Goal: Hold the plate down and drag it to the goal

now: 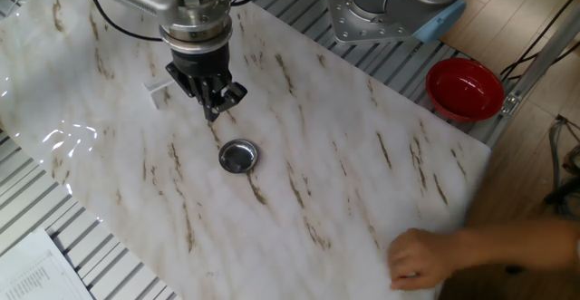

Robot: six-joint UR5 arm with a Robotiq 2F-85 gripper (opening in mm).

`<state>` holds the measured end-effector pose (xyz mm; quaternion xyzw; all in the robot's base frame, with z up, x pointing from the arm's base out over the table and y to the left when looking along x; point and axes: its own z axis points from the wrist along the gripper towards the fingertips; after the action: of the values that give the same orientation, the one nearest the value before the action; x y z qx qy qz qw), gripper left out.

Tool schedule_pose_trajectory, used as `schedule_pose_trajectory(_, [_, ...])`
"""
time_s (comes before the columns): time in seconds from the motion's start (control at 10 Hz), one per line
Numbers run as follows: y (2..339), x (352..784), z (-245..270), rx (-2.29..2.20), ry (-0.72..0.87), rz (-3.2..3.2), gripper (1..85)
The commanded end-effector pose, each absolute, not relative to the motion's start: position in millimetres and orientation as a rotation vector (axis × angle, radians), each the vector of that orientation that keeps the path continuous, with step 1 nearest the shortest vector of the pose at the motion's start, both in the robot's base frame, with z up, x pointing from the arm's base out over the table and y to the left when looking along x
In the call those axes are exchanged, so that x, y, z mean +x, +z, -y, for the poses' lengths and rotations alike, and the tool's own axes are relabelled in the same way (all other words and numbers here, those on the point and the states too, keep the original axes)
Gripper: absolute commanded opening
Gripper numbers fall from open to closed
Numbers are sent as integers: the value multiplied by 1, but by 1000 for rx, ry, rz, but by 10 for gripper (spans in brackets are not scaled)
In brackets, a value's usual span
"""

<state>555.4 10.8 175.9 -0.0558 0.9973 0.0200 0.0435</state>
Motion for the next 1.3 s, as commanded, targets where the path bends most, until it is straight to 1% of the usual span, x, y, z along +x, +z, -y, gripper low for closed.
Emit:
schedule_pose_trajectory(0.0, [177,552,-13,-131,84,-3064,17])
schedule_pose_trajectory(0.2, [178,551,-25,-133,154,-3061,17])
schedule_pose_trajectory(0.3, [178,554,-25,-123,149,-3053,17])
schedule_pose_trajectory(0.4, [162,564,-32,-118,112,-3042,17])
schedule_pose_trajectory(0.7, [113,581,-59,-87,100,-2993,17])
schedule_pose_trajectory(1.0, [84,590,-77,-65,127,-2964,17])
schedule_pose_trajectory(1.2, [67,592,-79,-59,131,-2953,17])
